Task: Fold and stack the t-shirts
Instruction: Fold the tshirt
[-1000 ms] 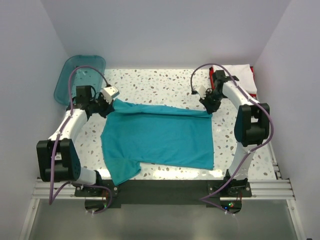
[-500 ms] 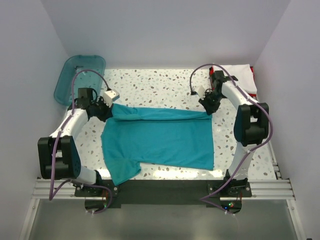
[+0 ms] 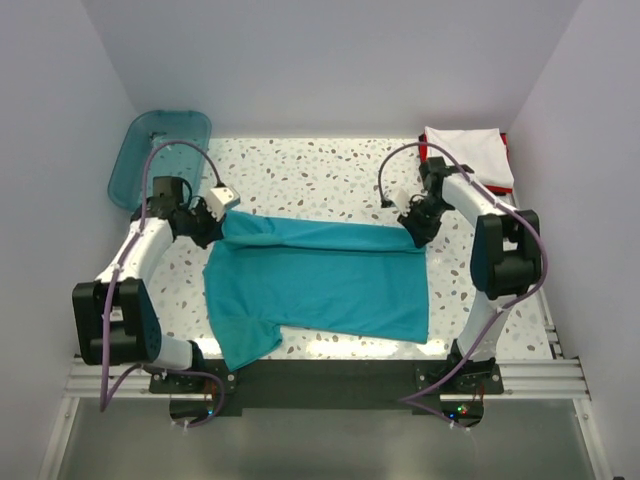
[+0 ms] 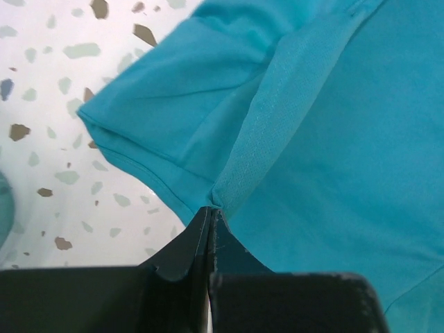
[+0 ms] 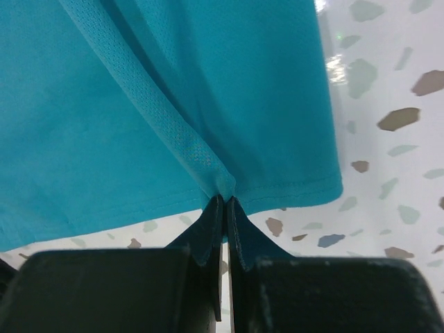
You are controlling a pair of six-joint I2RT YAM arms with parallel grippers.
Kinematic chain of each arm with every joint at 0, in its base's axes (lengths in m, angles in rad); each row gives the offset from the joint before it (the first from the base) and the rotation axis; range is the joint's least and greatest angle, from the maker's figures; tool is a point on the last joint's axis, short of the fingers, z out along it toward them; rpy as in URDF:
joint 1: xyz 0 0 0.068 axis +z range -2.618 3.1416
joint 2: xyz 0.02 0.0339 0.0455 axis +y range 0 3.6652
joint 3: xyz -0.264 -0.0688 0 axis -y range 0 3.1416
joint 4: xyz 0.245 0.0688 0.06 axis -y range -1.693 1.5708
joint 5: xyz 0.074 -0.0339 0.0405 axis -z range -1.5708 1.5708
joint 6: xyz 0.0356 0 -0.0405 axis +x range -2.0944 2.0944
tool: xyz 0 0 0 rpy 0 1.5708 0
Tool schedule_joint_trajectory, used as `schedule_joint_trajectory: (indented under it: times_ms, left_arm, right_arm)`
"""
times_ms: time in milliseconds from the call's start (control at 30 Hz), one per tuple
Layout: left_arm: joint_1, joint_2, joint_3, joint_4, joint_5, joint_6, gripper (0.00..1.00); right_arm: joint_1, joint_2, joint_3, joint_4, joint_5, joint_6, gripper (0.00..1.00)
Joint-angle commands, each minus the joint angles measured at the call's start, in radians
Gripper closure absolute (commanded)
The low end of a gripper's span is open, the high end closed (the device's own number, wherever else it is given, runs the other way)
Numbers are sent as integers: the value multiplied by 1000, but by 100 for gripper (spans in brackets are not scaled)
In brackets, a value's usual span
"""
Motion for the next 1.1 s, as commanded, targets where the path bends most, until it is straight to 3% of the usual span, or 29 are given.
schedule_joint_trajectory:
  times_ms: [0, 133, 167, 200, 233, 267, 333, 367, 633, 800, 1067]
  left_arm:
    - [3, 8, -32, -39, 10, 80, 100]
    - [-4, 58, -43, -70, -2, 139, 100]
    - [-4, 67, -30, -92, 5, 150, 96]
    - [-4, 75, 3, -120, 39, 181, 88]
    - [-6, 84, 22, -175, 60, 196, 74]
    - [-4, 87, 39, -196, 82, 210, 67]
    - [-9, 104, 89, -212, 137, 193, 53]
    - [-15, 113, 108, -204, 148, 172, 51]
    - [-193, 285, 206, -63, 117, -24, 49]
    - [-218, 414, 266, -39, 137, -107, 50]
    - [-237, 470, 272, -117, 220, -48, 54]
  right_arm:
    - [17, -42, -32, 28, 5, -14, 100]
    - [34, -25, -36, 21, 5, -8, 99]
    - [37, -19, -26, 11, 2, -8, 82]
    - [37, -11, -18, -13, -1, -11, 71]
    - [37, -10, -9, -24, -5, -11, 64]
    - [37, -8, 8, -32, -5, -8, 61]
    - [36, -10, 28, -53, -5, 0, 60]
    - [36, -8, 55, -59, -10, 4, 60]
    - [36, 41, 134, -104, -33, 101, 62]
    - [31, 65, 155, -105, -30, 162, 63]
    - [22, 61, 148, -98, -2, 167, 63]
